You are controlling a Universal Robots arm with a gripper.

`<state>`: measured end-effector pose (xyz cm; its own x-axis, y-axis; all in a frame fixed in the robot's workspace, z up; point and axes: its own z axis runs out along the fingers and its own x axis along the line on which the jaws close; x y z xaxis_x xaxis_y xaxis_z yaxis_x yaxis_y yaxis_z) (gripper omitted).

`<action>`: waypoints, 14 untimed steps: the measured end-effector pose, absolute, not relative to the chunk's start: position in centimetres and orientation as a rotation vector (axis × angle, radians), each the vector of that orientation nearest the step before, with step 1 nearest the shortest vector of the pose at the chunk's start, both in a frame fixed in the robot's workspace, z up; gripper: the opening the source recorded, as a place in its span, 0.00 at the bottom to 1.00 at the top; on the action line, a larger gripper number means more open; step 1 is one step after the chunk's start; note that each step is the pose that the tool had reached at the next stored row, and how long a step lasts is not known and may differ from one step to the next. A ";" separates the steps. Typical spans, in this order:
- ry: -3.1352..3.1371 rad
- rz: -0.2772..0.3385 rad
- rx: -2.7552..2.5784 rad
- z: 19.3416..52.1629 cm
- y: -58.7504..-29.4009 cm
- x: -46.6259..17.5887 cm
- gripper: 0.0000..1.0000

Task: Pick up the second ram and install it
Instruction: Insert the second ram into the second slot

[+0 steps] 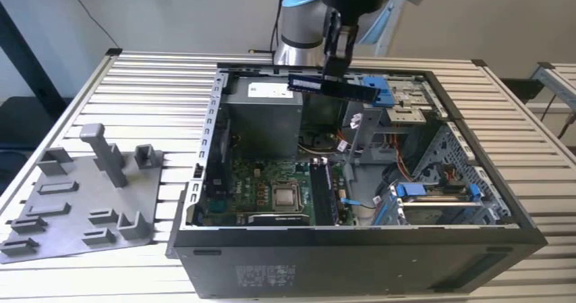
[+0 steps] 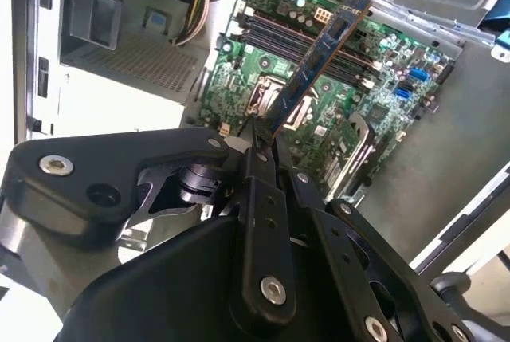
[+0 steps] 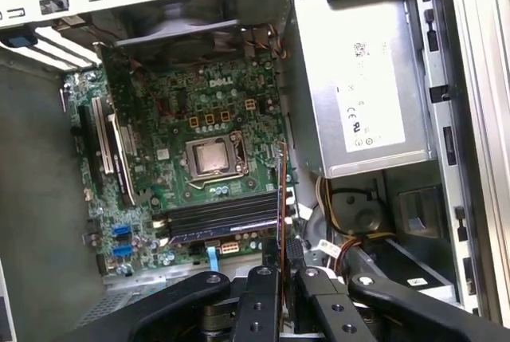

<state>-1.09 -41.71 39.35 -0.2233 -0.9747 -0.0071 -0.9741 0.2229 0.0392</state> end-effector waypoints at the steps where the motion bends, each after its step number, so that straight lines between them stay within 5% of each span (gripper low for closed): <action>1: -2.452 -0.055 1.933 39.3 -41.7 -1.1 0.14; 14: -2.576 -0.057 1.769 39.2 -41.7 -1.1 0.14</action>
